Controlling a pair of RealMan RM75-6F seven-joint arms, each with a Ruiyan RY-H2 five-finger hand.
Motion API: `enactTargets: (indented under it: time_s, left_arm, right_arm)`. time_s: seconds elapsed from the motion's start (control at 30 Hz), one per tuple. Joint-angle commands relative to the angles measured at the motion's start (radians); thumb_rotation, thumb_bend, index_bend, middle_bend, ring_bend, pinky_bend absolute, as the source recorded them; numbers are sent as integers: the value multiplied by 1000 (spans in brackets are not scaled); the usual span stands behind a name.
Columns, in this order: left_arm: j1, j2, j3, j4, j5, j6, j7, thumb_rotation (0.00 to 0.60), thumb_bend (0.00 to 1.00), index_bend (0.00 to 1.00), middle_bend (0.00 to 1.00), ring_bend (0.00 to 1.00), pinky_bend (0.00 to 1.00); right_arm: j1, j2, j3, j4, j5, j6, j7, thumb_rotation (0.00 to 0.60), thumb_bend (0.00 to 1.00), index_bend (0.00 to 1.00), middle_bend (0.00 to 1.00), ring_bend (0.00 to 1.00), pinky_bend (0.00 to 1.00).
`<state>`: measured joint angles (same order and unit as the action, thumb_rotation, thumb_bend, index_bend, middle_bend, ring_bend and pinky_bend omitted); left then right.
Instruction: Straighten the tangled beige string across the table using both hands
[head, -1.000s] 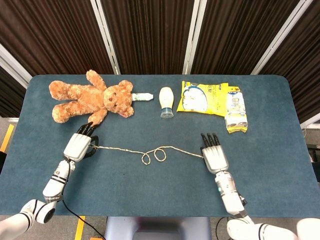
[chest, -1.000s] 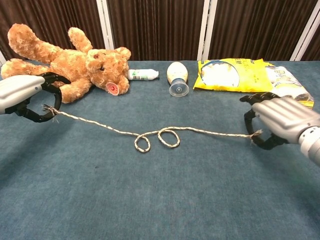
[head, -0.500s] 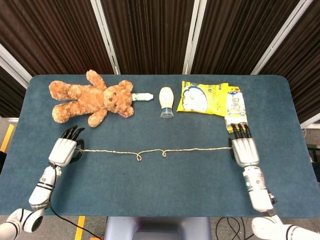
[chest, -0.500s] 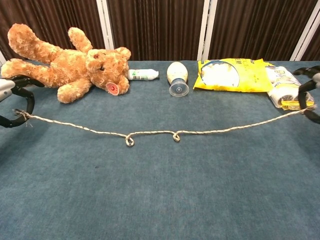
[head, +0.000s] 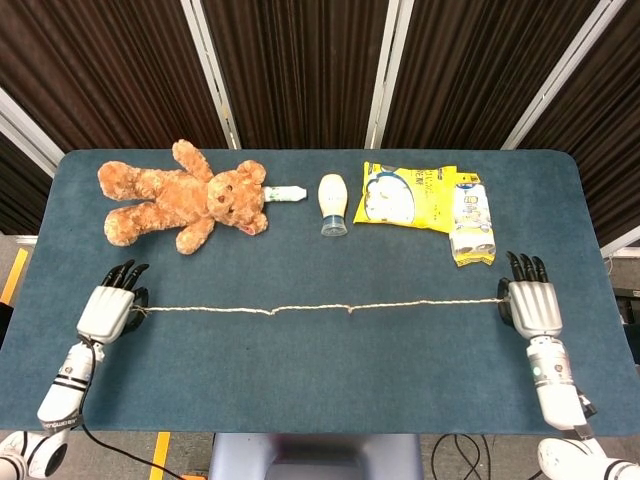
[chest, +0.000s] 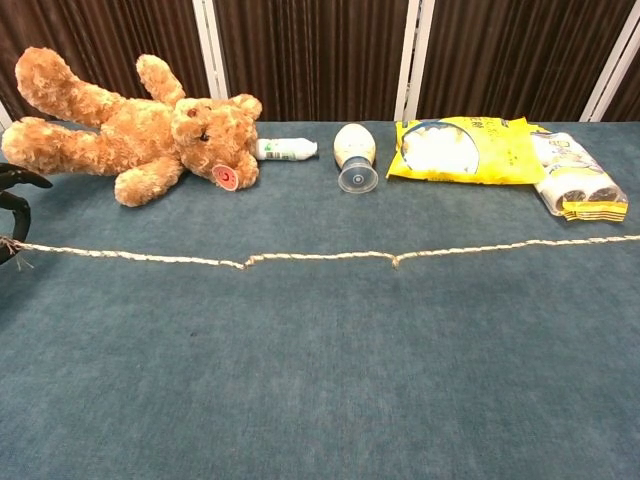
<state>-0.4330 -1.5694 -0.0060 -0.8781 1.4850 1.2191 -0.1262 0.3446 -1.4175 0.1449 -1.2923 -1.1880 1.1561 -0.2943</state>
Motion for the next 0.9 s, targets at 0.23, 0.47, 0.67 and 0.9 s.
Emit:
enactTargets:
  time_s: [0.23,0.47,0.67,0.9]
  left_arm:
    - [16,-16,1,58,-9,-23,-34,600,448,582,111,0,148]
    - [14,-28,-5,100,-15,-46,-71,600,447,582,115,0,149]
    - [9,-38,-4,130,-10,-65,-95,600,448,580,116,0,148]
    - [1,-62,-5,167,-5,-80,-114,600,447,576,119,0,143]
  right_arm:
    - [-7,-9,-13,59,-1,-28,48,600,584,791,156,0,0]
    - [-12,-9,-14,76,2,-36,62,600,584,792,155,0,0]
    - [-10,-16,-23,86,3,-47,39,600,584,792,155,0,0]
    - [1,-52,-29,118,23,-78,-9,600,584,763,156,0,0]
